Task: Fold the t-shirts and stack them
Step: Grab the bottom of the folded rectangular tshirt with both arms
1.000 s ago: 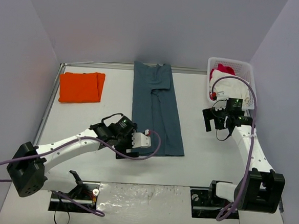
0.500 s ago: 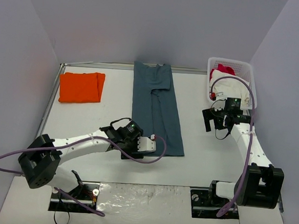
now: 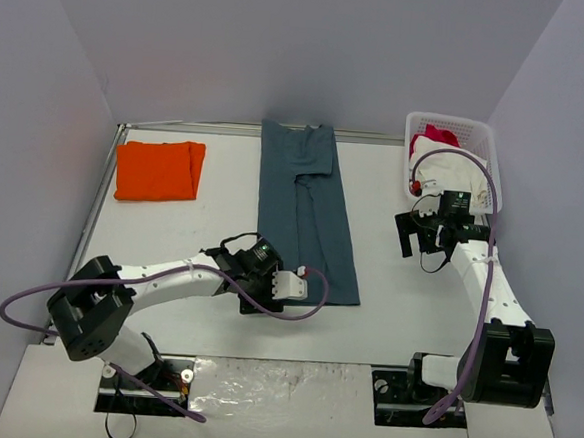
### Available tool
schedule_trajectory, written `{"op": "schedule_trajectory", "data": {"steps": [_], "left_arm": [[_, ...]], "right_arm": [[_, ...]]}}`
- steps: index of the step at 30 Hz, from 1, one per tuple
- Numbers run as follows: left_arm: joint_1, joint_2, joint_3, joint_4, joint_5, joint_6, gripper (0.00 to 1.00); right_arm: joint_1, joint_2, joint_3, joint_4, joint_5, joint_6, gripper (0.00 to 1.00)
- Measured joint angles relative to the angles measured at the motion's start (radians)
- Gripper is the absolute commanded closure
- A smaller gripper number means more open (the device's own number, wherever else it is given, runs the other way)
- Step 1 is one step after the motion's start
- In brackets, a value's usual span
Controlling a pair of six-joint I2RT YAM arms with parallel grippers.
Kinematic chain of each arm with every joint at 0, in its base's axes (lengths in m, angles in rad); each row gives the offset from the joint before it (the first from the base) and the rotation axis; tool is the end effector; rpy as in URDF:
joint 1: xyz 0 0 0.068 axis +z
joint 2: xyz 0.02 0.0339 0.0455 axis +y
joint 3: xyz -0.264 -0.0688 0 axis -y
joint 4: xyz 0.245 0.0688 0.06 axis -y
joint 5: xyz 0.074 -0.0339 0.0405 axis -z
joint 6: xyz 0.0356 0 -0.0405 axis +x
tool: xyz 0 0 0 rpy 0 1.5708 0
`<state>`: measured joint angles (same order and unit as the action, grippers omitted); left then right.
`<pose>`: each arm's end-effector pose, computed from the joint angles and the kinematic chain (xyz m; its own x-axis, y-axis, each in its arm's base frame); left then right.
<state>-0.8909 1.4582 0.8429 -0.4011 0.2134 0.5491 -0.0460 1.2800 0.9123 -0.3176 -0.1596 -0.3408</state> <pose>0.1716 -0.2243 0.1909 -0.0227 0.8394 -0.5430 0.9871 0.1051 0.1212 0.2790 -0.0072 0.2653 -0.5700 -0.3041 -0.7633 -0.2844 0.9446 -0.1640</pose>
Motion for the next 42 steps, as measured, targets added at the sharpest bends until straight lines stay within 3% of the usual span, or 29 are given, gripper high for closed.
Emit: {"op": "schedule_trajectory", "data": {"steps": [11,15,21,25,30,34,42], "left_arm": [[0.0,0.068,0.002,0.023,0.006,-0.024,0.45],[0.0,0.072,0.002,0.025,0.005,-0.034,0.55],[0.0,0.088,0.011,0.026,0.006,-0.037,0.84],[0.0,0.094,0.018,0.024,0.006,-0.033,0.97],[0.001,0.094,0.025,0.01,0.025,-0.026,0.98],[0.024,0.094,0.045,-0.031,0.089,-0.021,0.97],[0.157,0.129,0.124,-0.137,0.288,0.019,0.98]], "right_arm": [[0.0,0.0,0.0,0.0,0.004,0.0,0.0],[0.0,0.0,0.0,0.0,0.006,0.0,0.0],[0.0,0.0,0.0,0.0,0.007,0.0,0.0],[0.0,0.0,0.0,0.0,0.007,0.0,0.0],[0.001,0.0,0.001,-0.003,-0.022,-0.002,0.0],[0.001,0.0,0.048,-0.062,-0.135,-0.045,0.0],[0.034,-0.011,0.106,-0.171,-0.367,-0.294,0.0]]}}
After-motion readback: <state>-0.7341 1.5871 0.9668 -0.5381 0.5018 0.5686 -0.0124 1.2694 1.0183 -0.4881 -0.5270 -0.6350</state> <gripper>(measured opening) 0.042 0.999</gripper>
